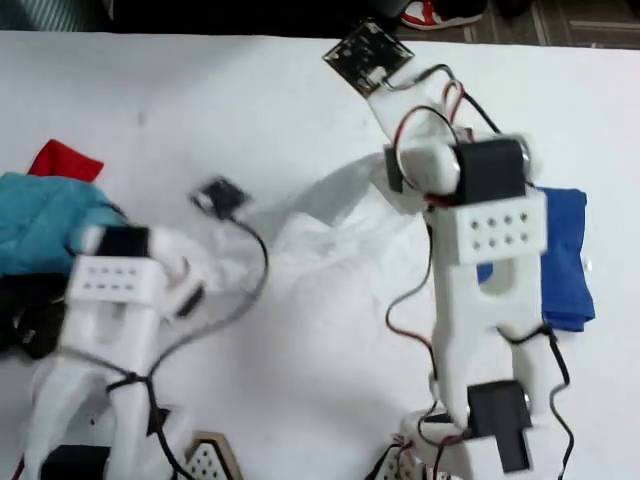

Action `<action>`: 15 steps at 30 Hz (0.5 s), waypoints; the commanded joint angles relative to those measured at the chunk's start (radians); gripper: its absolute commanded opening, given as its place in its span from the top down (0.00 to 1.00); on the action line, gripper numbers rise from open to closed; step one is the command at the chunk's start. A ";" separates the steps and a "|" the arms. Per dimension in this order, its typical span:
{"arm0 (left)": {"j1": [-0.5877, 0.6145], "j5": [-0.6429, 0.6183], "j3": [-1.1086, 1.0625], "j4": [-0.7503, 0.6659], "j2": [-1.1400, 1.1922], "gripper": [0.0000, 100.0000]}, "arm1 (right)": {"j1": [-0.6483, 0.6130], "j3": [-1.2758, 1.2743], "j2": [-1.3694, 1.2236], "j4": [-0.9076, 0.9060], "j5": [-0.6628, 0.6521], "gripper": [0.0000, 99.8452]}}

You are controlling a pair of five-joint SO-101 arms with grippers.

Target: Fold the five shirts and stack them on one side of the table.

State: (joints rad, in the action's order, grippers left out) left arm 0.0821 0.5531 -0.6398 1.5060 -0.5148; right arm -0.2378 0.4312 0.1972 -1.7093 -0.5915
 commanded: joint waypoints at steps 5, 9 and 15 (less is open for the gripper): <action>0.113 0.003 0.654 0.138 -0.008 0.98 | 0.082 0.014 0.242 0.136 -0.011 0.98; 0.119 0.002 0.830 0.138 -0.008 0.98 | 0.090 0.014 0.358 0.242 -0.011 0.98; 0.119 -0.003 1.079 0.130 -0.008 0.98 | 0.091 0.014 0.506 0.430 -0.081 0.98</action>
State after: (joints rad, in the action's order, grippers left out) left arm 0.1910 0.5531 0.3023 1.6410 -0.5148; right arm -0.1596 0.4312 0.6391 -1.3748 -0.6191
